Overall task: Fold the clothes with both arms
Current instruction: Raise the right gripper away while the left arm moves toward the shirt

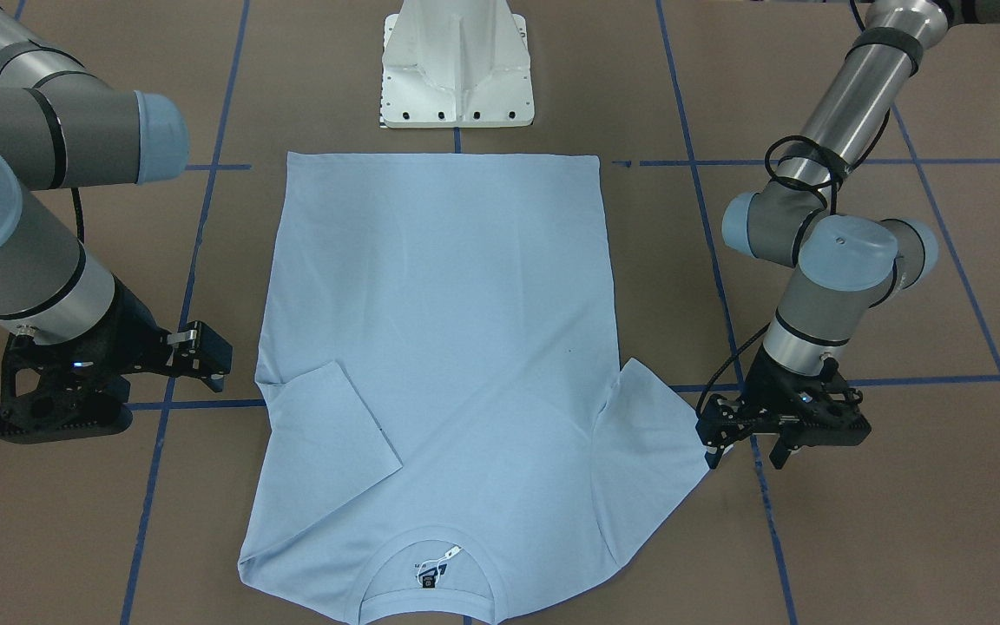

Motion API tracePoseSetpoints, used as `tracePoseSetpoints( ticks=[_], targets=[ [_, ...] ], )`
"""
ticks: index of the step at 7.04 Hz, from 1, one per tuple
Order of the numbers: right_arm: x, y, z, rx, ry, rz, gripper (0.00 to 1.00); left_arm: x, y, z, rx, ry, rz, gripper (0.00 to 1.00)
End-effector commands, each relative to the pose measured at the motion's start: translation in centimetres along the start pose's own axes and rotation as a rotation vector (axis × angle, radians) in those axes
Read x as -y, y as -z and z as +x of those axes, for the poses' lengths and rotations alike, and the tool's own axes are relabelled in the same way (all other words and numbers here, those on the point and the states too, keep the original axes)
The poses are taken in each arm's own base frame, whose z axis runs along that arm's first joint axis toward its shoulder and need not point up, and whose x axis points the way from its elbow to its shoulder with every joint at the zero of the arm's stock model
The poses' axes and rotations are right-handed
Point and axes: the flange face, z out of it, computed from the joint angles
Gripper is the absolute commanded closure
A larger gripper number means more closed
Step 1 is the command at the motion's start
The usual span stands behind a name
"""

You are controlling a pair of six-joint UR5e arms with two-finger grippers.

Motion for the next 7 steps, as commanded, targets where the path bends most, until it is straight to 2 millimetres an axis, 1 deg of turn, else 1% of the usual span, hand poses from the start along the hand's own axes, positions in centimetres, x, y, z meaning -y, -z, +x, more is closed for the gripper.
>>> tracePoseSetpoints(
  ticks=[1,2,4,7],
  targets=[
    [0.0,-0.1,-0.1,0.001,0.002,0.001,0.00,-1.4,-1.2,1.3,-0.007,-0.015,-0.018,0.12],
    [0.0,-0.2,-0.2,0.002,0.004,0.001,0.00,-2.2,-1.5,1.9,-0.012,-0.021,-0.027,0.14],
    [0.0,-0.2,-0.4,0.002,0.006,0.001,0.00,-2.5,-1.6,1.3,-0.006,-0.031,-0.032,0.18],
    [0.1,-0.3,-0.4,0.002,0.006,-0.001,0.00,-2.6,-1.7,1.0,0.000,-0.031,-0.034,0.18]
  ],
)
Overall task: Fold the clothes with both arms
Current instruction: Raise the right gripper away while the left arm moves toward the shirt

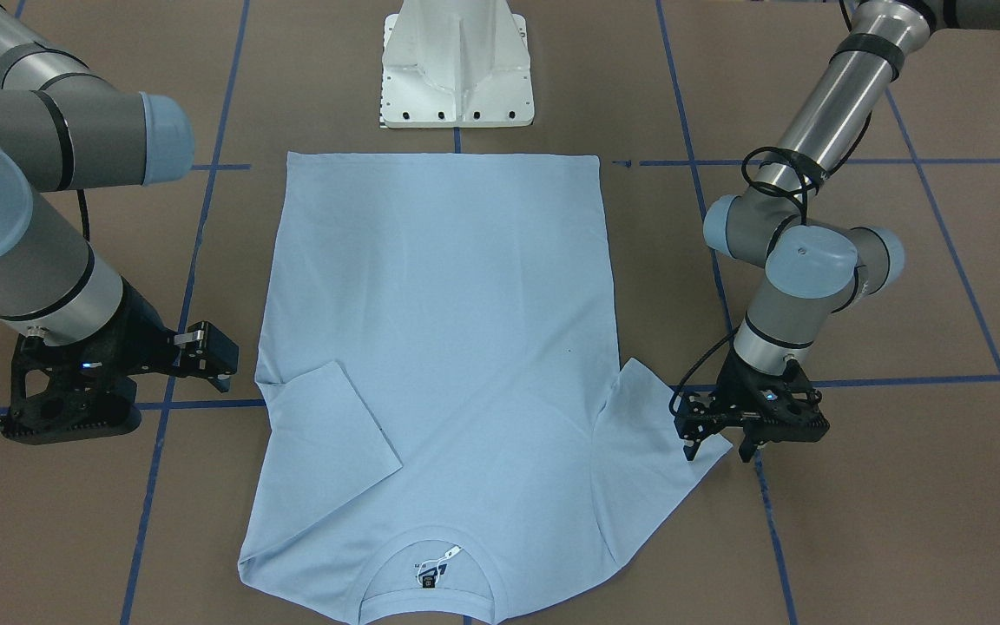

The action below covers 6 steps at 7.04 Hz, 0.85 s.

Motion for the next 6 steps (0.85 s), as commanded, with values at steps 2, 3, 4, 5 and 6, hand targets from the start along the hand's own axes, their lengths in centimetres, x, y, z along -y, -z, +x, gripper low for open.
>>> tracePoseSetpoints(
  ticks=[2,3,4,5,6],
  targets=[
    [0.01,-0.03,0.00,-0.001,-0.001,0.000,0.00,-0.22,-0.19,-0.23,0.004,0.000,-0.005,0.21],
    [-0.03,-0.10,-0.07,-0.001,0.001,-0.001,0.00,-0.32,-0.32,-0.44,0.008,0.001,-0.008,0.21],
    [-0.03,-0.09,-0.09,0.000,0.001,0.000,0.00,-0.41,-0.40,-0.61,0.010,0.002,-0.009,0.23],
    [-0.05,-0.16,-0.01,-0.001,0.001,-0.001,0.00,-0.41,-0.40,-0.61,0.010,0.002,-0.009,0.24],
    [-0.05,-0.16,-0.01,-0.001,0.000,-0.001,0.00,-0.50,-0.44,-0.54,0.010,0.001,-0.010,0.29]
  ],
)
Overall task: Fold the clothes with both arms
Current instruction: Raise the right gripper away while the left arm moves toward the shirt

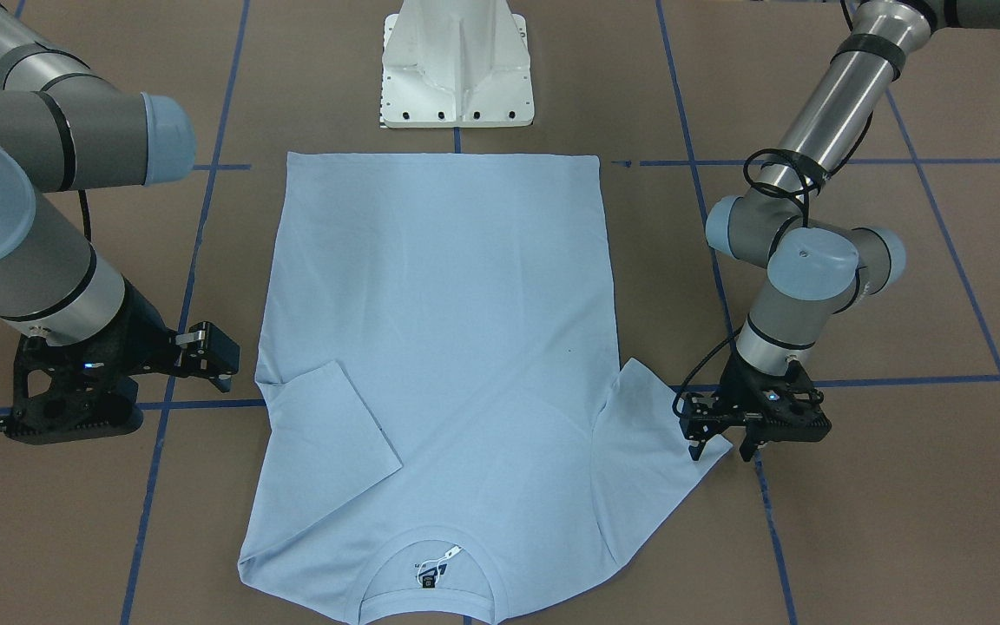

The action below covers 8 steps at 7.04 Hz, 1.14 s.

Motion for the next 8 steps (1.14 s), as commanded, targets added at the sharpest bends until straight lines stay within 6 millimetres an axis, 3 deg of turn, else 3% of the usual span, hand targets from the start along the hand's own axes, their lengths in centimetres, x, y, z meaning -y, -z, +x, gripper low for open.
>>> tracePoseSetpoints(
  ticks=[1,3,6,8],
  targets=[
    [0.01,-0.10,0.08,-0.002,-0.001,-0.002,0.00,-0.06,0.00,0.06,-0.001,0.001,0.000,0.44],
    [0.15,-0.33,0.18,-0.005,-0.004,-0.004,0.00,0.00,0.22,0.15,-0.004,0.000,-0.006,0.71],
    [0.28,-0.64,0.40,-0.012,-0.008,-0.007,0.00,0.12,0.46,0.22,-0.005,0.001,-0.004,1.00],
    [0.33,-0.57,0.11,-0.010,-0.007,-0.006,0.00,-0.19,0.38,-0.30,0.001,0.002,-0.008,1.00]
  ],
)
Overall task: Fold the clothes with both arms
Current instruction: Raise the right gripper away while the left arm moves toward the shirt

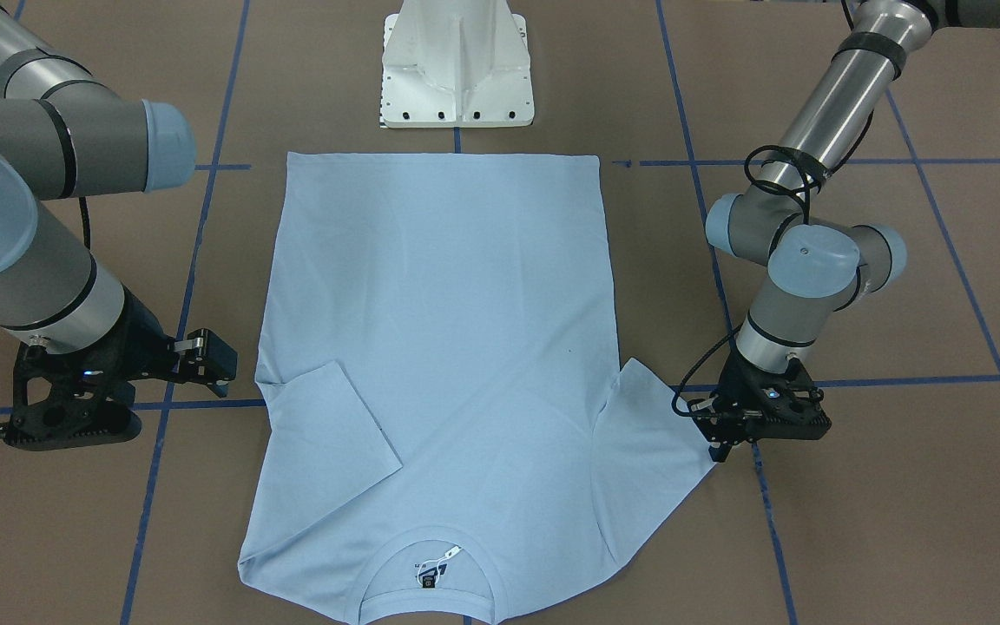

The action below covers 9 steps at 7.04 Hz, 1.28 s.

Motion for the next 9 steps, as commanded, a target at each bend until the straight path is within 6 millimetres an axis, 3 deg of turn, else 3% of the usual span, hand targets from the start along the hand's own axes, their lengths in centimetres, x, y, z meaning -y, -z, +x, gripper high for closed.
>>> tracePoseSetpoints(
  ticks=[1,3,6,7,8,9],
  targets=[
    [0.1,0.2,-0.3,0.002,0.002,0.002,0.00,0.3,0.1,-1.0,0.014,0.008,0.003,1.00],
    [0.0,0.1,-0.4,0.002,0.003,0.001,0.00,2.1,0.7,-2.7,0.042,0.023,0.016,1.00],
    [0.0,0.0,-0.5,0.003,0.005,0.001,0.00,2.8,0.9,-3.3,0.063,-0.007,0.013,1.00],
    [-0.1,-0.2,-0.4,0.002,0.004,-0.002,0.00,3.1,1.1,-2.6,0.060,-0.007,0.013,1.00],
    [0.0,-0.1,-0.5,0.002,0.005,0.000,0.00,3.6,2.5,-0.7,0.075,0.021,0.001,1.00],
    [-0.1,-0.2,-0.3,0.000,0.005,-0.002,0.00,2.8,4.3,3.3,0.077,0.061,-0.030,1.00]
  ],
)
